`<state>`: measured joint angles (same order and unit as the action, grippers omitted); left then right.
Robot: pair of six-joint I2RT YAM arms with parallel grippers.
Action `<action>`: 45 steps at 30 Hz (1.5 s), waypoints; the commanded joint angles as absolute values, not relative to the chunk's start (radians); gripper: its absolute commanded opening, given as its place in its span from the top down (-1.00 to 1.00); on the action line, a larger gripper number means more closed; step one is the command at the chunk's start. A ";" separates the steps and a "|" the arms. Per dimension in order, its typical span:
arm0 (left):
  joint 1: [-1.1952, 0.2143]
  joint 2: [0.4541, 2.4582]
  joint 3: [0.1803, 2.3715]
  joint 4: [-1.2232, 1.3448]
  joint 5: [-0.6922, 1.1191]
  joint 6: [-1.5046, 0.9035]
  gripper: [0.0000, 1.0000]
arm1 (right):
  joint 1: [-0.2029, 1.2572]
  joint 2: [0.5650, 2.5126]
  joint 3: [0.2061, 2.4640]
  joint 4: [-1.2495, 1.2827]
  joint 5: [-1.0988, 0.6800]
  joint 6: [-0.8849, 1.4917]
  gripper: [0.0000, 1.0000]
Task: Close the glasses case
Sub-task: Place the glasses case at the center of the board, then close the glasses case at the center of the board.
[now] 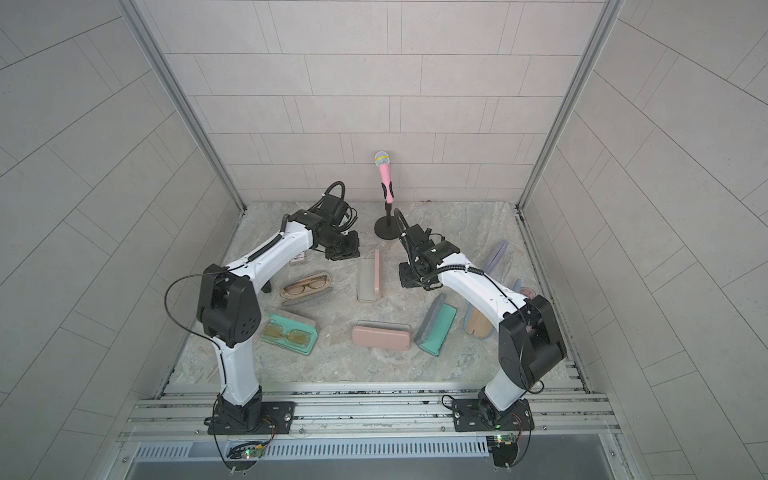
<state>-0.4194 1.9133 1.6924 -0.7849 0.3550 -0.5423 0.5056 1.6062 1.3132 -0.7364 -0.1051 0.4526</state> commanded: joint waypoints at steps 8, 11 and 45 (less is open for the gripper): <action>-0.382 1.878 1.439 -0.660 0.360 -0.540 1.00 | 0.529 1.746 1.435 -0.713 -0.181 0.450 0.61; -0.380 1.905 1.414 -0.640 0.365 -0.538 1.00 | 0.533 1.795 1.464 -0.712 -0.195 0.446 0.63; -0.379 2.083 1.348 -0.476 0.477 -0.566 1.00 | 0.584 1.988 1.601 -0.692 -0.345 0.450 0.85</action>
